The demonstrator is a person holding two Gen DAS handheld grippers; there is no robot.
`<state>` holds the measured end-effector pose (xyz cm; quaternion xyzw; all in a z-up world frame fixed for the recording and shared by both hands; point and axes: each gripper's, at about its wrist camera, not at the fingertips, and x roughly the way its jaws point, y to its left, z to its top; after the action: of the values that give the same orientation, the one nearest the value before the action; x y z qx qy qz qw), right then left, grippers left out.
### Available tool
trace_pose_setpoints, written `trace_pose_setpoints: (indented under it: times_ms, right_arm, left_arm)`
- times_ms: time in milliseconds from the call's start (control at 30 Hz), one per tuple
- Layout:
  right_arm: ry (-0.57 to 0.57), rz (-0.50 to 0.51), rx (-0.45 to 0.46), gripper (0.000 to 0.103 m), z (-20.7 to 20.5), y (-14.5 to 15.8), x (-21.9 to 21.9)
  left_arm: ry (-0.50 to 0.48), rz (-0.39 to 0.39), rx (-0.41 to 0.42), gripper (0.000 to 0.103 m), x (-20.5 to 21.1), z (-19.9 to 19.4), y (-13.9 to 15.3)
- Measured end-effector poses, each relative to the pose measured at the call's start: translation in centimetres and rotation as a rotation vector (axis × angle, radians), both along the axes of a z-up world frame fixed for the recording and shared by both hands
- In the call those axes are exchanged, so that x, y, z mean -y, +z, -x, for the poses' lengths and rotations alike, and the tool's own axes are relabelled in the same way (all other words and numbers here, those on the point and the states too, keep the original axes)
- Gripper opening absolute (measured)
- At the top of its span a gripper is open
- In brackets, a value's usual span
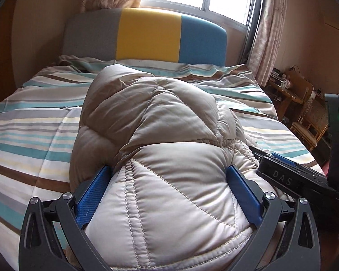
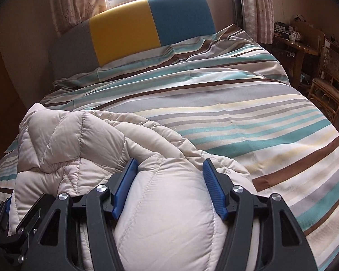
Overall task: Fold large clothes
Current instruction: 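Grasp the beige jacket bundle with the left tool while the right tool grasps it too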
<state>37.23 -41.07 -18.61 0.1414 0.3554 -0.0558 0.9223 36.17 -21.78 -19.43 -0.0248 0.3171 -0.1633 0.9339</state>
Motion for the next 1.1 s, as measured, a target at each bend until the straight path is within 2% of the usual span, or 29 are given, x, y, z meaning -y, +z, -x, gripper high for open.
trace_pose_setpoints:
  times_ms: [100, 167, 267, 400, 500, 567, 633, 767, 933, 1100]
  right_arm:
    - [0.000, 0.000, 0.007, 0.060, 0.1, 0.1, 0.0]
    - [-0.003, -0.010, 0.010, 0.060, 0.2, 0.0, 0.1]
    - [-0.008, -0.024, 0.015, 0.060, 0.3, 0.0, 0.5]
    - [-0.014, -0.020, 0.023, 0.061, 0.5, 0.2, 0.4]
    - [-0.017, -0.022, 0.022, 0.061, 0.5, 0.3, 0.4]
    - [-0.022, -0.021, 0.017, 0.061, 0.4, 0.3, 0.4]
    - [-0.022, -0.016, 0.009, 0.061, 0.3, 0.2, 0.3]
    - [-0.035, 0.028, -0.011, 0.062, -0.4, 0.1, -0.4]
    - [-0.041, 0.046, -0.009, 0.063, -0.5, -0.1, -0.6]
    - [-0.032, 0.044, 0.005, 0.064, -0.3, -0.1, -0.4]
  left_arm:
    - [0.004, -0.006, -0.004, 0.100, 0.0, 0.4, 0.5]
    - [0.014, -0.014, -0.043, 0.100, -0.1, 0.2, 1.4]
    - [0.072, -0.012, -0.057, 0.100, -0.2, -0.5, 3.4]
    - [0.158, -0.100, -0.021, 0.100, 0.9, -3.1, 5.4]
    - [0.134, -0.198, -0.084, 0.100, 2.6, -5.6, 3.9]
    - [0.119, -0.194, -0.130, 0.100, 2.7, -6.8, 2.0]
    - [0.117, -0.168, -0.120, 0.100, 2.2, -7.1, 1.0]
    - [0.117, -0.209, -0.115, 0.100, 2.6, -8.1, -0.7]
    - [0.124, -0.217, -0.109, 0.100, 2.6, -7.9, -0.6]
    - [0.132, -0.181, -0.111, 0.100, 1.9, -5.1, 0.4]
